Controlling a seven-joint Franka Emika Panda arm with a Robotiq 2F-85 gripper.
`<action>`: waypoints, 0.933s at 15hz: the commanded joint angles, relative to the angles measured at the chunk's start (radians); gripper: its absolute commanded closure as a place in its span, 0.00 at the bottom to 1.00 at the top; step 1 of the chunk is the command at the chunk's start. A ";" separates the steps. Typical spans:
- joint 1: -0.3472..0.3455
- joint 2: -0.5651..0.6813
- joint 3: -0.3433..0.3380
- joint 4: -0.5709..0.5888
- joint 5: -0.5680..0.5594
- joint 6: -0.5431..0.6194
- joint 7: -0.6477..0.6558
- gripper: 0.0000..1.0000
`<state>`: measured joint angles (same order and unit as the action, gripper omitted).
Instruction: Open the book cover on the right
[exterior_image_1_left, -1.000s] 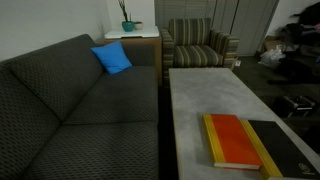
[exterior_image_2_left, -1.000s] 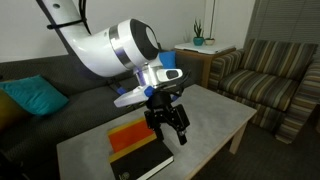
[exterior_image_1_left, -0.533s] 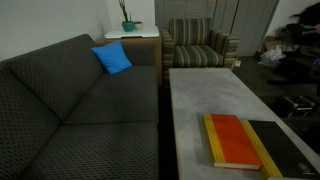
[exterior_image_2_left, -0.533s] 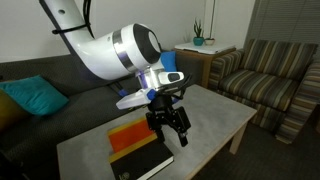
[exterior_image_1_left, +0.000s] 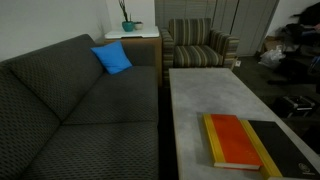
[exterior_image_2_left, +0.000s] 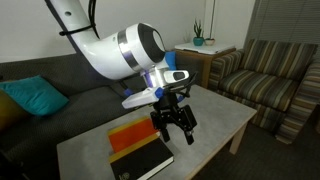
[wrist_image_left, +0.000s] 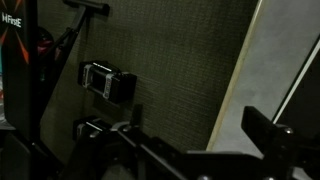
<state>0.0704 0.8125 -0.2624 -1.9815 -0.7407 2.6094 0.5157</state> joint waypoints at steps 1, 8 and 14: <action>-0.064 0.100 0.021 0.128 0.073 0.025 -0.162 0.00; -0.096 0.245 0.027 0.295 0.261 -0.021 -0.411 0.00; -0.102 0.305 0.029 0.363 0.269 -0.021 -0.416 0.00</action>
<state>-0.0525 1.0805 -0.2074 -1.6508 -0.5223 2.5788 0.1288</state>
